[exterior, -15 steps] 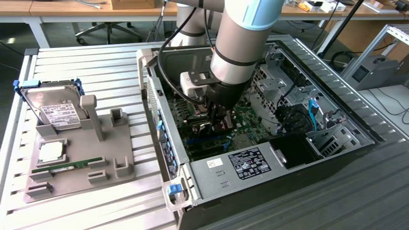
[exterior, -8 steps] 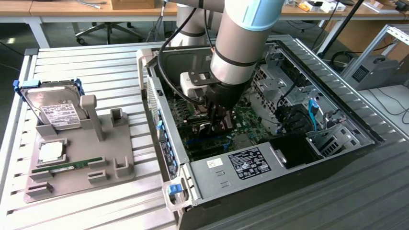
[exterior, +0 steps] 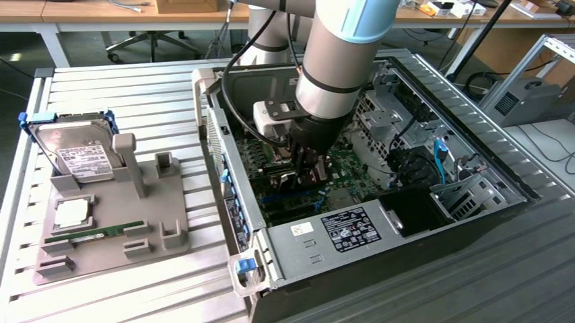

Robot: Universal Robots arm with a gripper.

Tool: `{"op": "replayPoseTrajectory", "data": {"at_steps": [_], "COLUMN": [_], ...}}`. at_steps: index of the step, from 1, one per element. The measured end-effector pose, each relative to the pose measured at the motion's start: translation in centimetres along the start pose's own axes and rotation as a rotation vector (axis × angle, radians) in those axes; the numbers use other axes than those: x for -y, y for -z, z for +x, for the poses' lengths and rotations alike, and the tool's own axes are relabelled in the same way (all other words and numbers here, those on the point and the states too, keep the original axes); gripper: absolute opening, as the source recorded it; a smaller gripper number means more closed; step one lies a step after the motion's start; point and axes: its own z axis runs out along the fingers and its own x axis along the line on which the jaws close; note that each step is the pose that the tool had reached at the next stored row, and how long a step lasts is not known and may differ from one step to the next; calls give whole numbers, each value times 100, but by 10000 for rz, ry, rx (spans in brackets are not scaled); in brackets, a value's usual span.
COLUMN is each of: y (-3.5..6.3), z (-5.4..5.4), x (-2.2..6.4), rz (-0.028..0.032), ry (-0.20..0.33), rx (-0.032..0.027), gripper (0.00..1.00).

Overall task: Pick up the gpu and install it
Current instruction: 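Insert the gpu into the slot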

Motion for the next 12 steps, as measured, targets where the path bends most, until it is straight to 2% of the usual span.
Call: {"op": "replayPoseTrajectory", "data": {"at_steps": [12], "y": [0], "z": [1], "x": [-16], "rz": [2], "ry": [0], "rx": [0], "gripper": [27]}}
